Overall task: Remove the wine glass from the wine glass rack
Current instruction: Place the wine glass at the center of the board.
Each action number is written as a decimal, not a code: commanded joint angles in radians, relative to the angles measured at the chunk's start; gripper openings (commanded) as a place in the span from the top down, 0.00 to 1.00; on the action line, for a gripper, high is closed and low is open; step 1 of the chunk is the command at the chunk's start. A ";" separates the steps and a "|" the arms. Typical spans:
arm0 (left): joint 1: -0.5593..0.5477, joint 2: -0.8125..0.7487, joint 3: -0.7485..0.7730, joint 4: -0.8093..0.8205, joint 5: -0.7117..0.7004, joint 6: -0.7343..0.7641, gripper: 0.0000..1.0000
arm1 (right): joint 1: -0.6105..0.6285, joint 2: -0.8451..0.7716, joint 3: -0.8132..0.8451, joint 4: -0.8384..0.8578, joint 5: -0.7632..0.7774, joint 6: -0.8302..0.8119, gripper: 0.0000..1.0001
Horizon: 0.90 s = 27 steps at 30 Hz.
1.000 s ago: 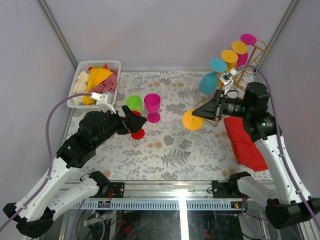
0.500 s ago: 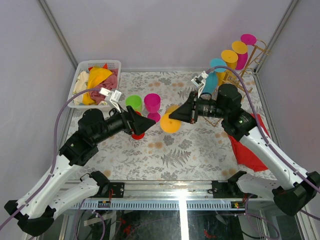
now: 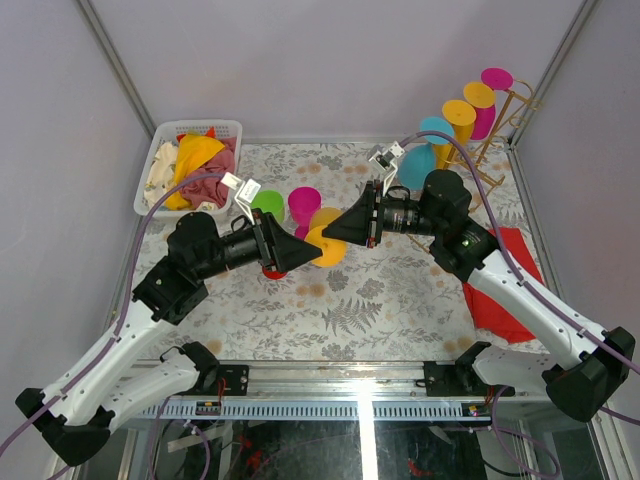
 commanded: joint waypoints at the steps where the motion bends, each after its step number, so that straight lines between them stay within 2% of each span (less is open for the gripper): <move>1: 0.004 -0.014 -0.007 0.084 0.034 -0.013 0.46 | 0.010 -0.021 0.004 0.085 0.000 0.018 1.00; 8: 0.004 -0.014 -0.022 0.123 0.043 -0.033 0.63 | 0.011 -0.027 0.003 0.067 -0.010 0.013 1.00; 11: 0.003 -0.014 -0.022 0.127 0.041 -0.035 0.77 | 0.011 -0.030 0.005 0.059 -0.012 0.013 1.00; 14: 0.004 -0.015 -0.023 0.127 0.023 -0.039 0.96 | 0.010 -0.034 0.004 0.050 -0.014 0.008 1.00; 16: 0.004 -0.015 -0.023 0.128 0.020 -0.040 1.00 | 0.011 -0.041 -0.001 0.041 -0.008 0.001 0.99; 18: 0.004 -0.016 -0.022 0.129 0.021 -0.036 1.00 | 0.011 -0.054 -0.008 0.024 -0.002 -0.016 0.93; 20: 0.005 -0.019 -0.022 0.131 0.020 -0.030 1.00 | 0.011 -0.071 -0.011 -0.015 0.014 -0.043 0.82; 24: 0.004 -0.029 -0.019 0.137 0.025 -0.021 1.00 | 0.010 -0.116 0.032 -0.251 0.133 -0.177 0.54; 27: 0.004 -0.037 -0.014 0.137 0.024 -0.023 1.00 | 0.010 -0.166 0.031 -0.318 0.205 -0.198 0.42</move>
